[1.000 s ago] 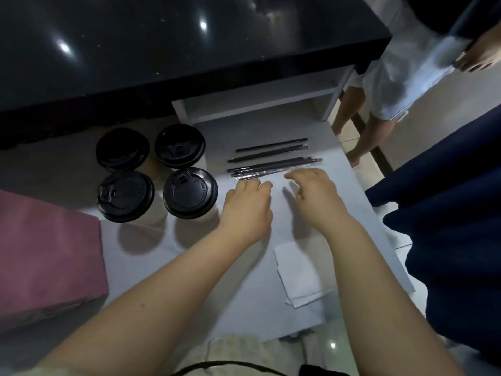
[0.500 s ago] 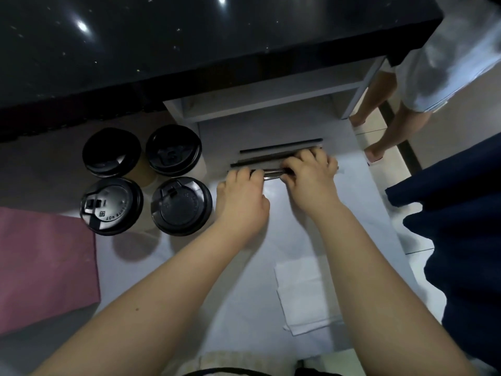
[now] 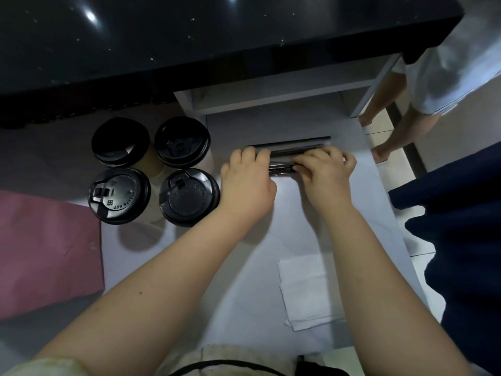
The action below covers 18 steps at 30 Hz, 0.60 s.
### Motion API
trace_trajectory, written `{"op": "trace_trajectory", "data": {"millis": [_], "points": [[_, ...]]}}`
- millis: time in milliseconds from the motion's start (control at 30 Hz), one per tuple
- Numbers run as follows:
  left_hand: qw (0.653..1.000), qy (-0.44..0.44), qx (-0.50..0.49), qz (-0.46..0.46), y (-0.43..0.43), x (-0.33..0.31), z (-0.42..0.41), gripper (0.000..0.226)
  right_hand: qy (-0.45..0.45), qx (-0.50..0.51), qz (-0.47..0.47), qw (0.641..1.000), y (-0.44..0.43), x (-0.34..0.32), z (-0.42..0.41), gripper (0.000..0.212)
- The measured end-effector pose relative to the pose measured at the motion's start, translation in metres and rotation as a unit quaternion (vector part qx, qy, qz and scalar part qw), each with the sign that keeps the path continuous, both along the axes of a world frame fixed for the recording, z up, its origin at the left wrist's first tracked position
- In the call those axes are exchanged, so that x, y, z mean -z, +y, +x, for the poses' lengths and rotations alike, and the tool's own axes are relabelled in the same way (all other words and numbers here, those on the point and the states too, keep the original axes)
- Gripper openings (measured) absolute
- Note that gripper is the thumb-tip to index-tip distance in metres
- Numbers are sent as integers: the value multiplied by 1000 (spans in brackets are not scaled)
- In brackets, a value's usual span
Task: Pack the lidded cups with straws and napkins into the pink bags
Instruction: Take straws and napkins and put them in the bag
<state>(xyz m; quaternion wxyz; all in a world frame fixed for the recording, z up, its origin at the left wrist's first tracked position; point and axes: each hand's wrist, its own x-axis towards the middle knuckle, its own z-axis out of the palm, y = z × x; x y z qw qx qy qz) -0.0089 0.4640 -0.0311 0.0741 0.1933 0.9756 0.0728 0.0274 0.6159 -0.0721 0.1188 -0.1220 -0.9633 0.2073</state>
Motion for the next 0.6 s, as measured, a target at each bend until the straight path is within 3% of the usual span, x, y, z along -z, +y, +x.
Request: {"op": "trace_trajectory", "data": {"millis": [267, 400, 600], "points": [[998, 42, 31, 26, 8, -39, -2, 53, 26, 5, 25, 999, 2, -32, 13, 19], [996, 71, 36, 43, -10, -69, -4, 56, 53, -47, 9, 997, -3, -66, 17, 19], [990, 128, 32, 51, -60, -120, -1, 52, 109, -113, 70, 985, -44, -124, 14, 21]]}}
